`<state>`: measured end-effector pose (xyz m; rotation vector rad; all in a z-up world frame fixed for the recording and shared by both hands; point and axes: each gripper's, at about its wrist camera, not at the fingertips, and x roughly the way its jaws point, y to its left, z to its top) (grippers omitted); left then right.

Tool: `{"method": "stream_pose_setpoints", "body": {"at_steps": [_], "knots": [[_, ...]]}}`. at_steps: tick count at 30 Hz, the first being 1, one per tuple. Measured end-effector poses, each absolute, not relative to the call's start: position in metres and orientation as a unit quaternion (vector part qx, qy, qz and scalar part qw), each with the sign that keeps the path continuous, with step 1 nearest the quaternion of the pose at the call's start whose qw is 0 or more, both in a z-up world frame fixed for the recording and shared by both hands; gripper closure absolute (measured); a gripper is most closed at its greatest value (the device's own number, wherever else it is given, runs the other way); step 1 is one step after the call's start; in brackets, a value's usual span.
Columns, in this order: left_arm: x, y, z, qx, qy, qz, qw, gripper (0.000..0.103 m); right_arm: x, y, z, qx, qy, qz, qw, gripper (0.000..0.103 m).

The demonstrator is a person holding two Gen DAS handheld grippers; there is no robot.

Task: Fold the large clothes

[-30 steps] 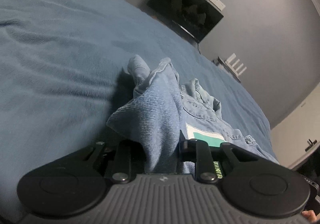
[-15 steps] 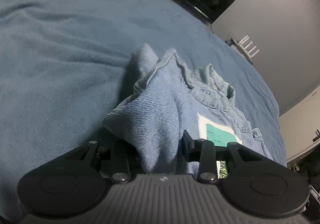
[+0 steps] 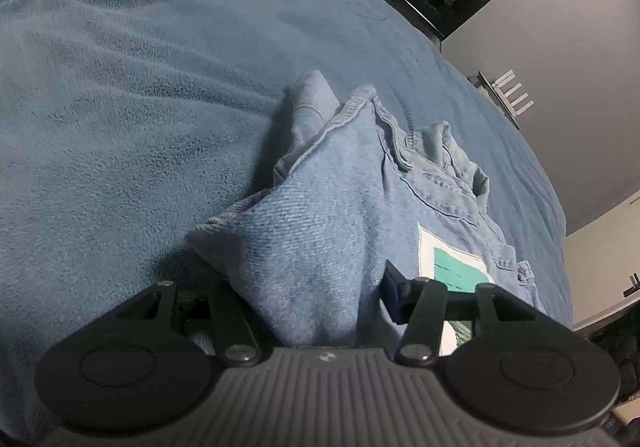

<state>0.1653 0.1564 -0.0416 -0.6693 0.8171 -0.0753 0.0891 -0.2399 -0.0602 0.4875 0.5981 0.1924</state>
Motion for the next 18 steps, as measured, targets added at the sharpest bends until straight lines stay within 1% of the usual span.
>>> {"method": "stream_pose_setpoints", "body": {"at_steps": [2, 6, 7, 9, 14, 16, 18], "knots": [[0.167, 0.158, -0.044, -0.324, 0.392, -0.035, 0.860, 0.047, 0.088, -0.226, -0.067, 0.206, 0.302, 0.101, 0.925, 0.088], [0.174, 0.159, -0.050, -0.328, 0.402, -0.031, 0.854, 0.042, 0.088, -0.210, -0.087, 0.154, 0.317, 0.095, 0.931, 0.088], [0.175, 0.159, -0.051, -0.326, 0.404, -0.031, 0.854, 0.041, 0.091, -0.211, -0.093, 0.153, 0.324, 0.093, 0.929, 0.088], [0.178, 0.156, -0.053, -0.318, 0.406, -0.030, 0.856, 0.036, 0.098, -0.212, -0.106, 0.164, 0.337, 0.087, 0.923, 0.092], [0.185, 0.153, -0.058, -0.302, 0.408, -0.033, 0.861, 0.025, 0.098, -0.210, -0.107, 0.183, 0.345, 0.084, 0.917, 0.093], [0.187, 0.150, -0.058, -0.294, 0.407, -0.033, 0.864, 0.024, 0.100, -0.210, -0.109, 0.192, 0.339, 0.084, 0.917, 0.093], [0.186, 0.147, -0.055, -0.283, 0.400, -0.034, 0.871, 0.027, 0.101, -0.213, -0.108, 0.211, 0.323, 0.085, 0.918, 0.090]]}}
